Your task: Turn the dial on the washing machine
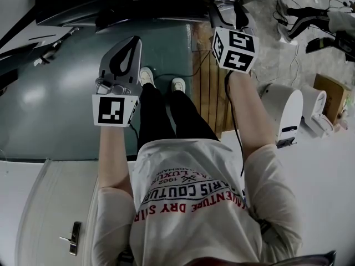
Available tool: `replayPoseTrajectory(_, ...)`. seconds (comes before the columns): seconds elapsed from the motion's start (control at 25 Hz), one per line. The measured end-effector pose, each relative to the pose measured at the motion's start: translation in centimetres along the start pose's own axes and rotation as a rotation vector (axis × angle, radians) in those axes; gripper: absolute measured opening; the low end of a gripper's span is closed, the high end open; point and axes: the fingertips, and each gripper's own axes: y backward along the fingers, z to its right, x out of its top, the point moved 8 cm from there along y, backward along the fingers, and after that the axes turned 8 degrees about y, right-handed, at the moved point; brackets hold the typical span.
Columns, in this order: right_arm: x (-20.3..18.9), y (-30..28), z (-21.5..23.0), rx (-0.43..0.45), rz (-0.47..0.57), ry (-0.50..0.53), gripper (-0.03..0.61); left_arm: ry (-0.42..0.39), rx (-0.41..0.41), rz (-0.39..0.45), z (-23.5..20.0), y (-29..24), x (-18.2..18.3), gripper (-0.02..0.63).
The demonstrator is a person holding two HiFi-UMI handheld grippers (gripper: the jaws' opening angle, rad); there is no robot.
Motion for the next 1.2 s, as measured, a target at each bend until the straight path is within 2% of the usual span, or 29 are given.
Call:
replayPoseTrajectory(0.12, 0.0, 0.0, 0.1, 0.016, 0.019, 0.031, 0.282, 0.004, 0.000, -0.012, 0.0, -0.2, 0.0, 0.015)
replayPoseTrajectory(0.4, 0.7, 0.7, -1.9, -0.047, 0.084, 0.410, 0.311, -0.003, 0.009, -0.026, 0.5, -0.5, 0.3, 0.015)
replayPoseTrajectory(0.56, 0.7, 0.5, -2.2, -0.114, 0.069, 0.571, 0.311, -0.003, 0.009, -0.030, 0.7, -0.5, 0.4, 0.015)
replayPoseTrajectory(0.68, 0.6, 0.0, -2.3, -0.139, 0.050, 0.637, 0.310, 0.012, 0.020, -0.027, 0.5, -0.4, 0.4, 0.015)
replayPoseTrajectory(0.88, 0.5, -0.2, -2.3, -0.157, 0.034, 0.625, 0.284, 0.018, 0.029, -0.026, 0.4, -0.2, 0.2, 0.015)
replayPoseTrajectory(1.2, 0.7, -0.2, -1.8, -0.100, 0.055, 0.373, 0.281, 0.014, 0.044, -0.033, -0.1, 0.0, -0.2, 0.015)
